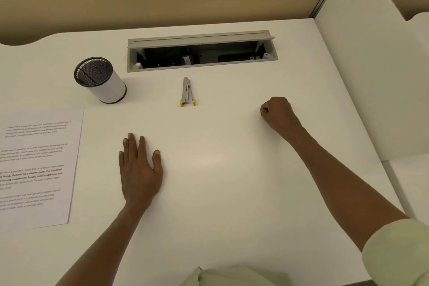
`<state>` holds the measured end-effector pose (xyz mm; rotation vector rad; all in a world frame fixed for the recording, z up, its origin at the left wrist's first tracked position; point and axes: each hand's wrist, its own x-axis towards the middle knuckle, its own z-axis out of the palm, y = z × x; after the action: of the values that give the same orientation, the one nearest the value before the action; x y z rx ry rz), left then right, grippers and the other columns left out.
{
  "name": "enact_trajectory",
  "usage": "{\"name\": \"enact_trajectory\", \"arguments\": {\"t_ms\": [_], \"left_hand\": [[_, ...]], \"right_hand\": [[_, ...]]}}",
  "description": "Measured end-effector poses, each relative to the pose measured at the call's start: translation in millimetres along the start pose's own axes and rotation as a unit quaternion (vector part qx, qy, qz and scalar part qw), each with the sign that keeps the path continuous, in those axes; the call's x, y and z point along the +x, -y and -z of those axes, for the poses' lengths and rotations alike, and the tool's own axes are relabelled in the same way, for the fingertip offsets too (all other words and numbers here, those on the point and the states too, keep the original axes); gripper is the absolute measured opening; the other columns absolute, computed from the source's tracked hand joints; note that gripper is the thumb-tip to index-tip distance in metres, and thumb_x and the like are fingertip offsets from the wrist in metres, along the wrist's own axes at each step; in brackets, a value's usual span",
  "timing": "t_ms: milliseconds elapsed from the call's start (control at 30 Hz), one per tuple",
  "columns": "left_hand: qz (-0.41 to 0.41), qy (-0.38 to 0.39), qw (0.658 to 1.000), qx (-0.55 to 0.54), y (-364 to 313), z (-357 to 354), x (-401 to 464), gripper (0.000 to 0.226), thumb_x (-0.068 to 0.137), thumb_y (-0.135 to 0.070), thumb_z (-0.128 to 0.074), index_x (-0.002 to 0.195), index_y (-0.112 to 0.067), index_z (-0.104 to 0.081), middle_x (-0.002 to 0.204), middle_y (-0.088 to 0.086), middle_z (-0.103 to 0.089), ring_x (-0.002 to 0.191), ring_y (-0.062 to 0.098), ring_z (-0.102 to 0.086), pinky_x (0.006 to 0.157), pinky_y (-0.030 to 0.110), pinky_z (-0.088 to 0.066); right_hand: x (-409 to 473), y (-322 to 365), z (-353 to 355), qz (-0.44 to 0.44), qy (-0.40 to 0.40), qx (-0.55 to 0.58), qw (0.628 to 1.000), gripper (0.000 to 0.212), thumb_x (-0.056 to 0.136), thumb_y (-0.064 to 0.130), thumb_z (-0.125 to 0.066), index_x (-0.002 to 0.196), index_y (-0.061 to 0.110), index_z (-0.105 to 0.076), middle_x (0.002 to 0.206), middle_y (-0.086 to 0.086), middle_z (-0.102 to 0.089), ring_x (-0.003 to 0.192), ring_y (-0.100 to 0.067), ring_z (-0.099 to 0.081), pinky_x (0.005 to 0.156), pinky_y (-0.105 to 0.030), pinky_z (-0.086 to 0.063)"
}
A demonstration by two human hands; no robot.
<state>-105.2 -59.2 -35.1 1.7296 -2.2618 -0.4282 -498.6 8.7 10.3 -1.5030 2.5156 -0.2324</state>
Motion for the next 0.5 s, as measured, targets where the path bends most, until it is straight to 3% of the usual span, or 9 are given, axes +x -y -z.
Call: {"name": "enact_trajectory", "arguments": {"t_ms": [167, 267, 367, 500], "left_hand": [[-0.002, 0.002, 1.0, -0.001, -1, 0, 0, 0.068, 0.1, -0.049, -0.028, 0.155, -0.009, -0.032, 0.168, 0.01, -0.015, 0.156, 0.023, -0.008, 0.127, 0.042, -0.01], [-0.003, 0.0, 1.0, 0.0, 1, 0, 0, 0.069, 0.1, -0.05, -0.026, 0.155, -0.009, -0.032, 0.168, 0.01, -0.015, 0.156, 0.023, -0.008, 0.127, 0.043, -0.01], [-0.002, 0.001, 1.0, -0.001, 1, -1, 0, 0.069, 0.1, -0.05, -0.026, 0.155, -0.009, -0.032, 0.168, 0.01, -0.015, 0.156, 0.024, -0.008, 0.127, 0.042, -0.01], [0.0, 0.002, 1.0, 0.001, 0, -1, 0, 0.069, 0.1, -0.05, -0.026, 0.155, -0.009, -0.031, 0.168, 0.009, -0.014, 0.156, 0.023, -0.007, 0.127, 0.041, -0.008]], "right_hand": [[1, -11, -9, 0.007, 0.012, 0.049, 0.999, 0.018, 0.085, 0.006, -0.047, 0.067, 0.005, -0.051, 0.067, -0.008, -0.051, 0.064, -0.024, -0.043, 0.058, -0.029, -0.029], [1, -18, -1, -0.055, 0.01, 0.2, 0.978, 0.023, 0.09, 0.012, -0.052, 0.074, -0.002, -0.06, 0.071, -0.011, -0.06, 0.065, -0.02, -0.051, 0.059, -0.029, -0.04], [-5, -24, 7, -0.17, -0.005, 0.463, 0.87, 0.02, 0.089, 0.015, -0.061, 0.072, 0.004, -0.064, 0.066, -0.007, -0.055, 0.058, -0.016, -0.045, 0.054, -0.026, -0.037], [-12, -20, 7, -0.217, -0.02, 0.66, 0.719, 0.015, 0.088, 0.006, -0.063, 0.074, 0.005, -0.064, 0.069, -0.008, -0.056, 0.061, -0.015, -0.049, 0.057, -0.025, -0.039]]}}
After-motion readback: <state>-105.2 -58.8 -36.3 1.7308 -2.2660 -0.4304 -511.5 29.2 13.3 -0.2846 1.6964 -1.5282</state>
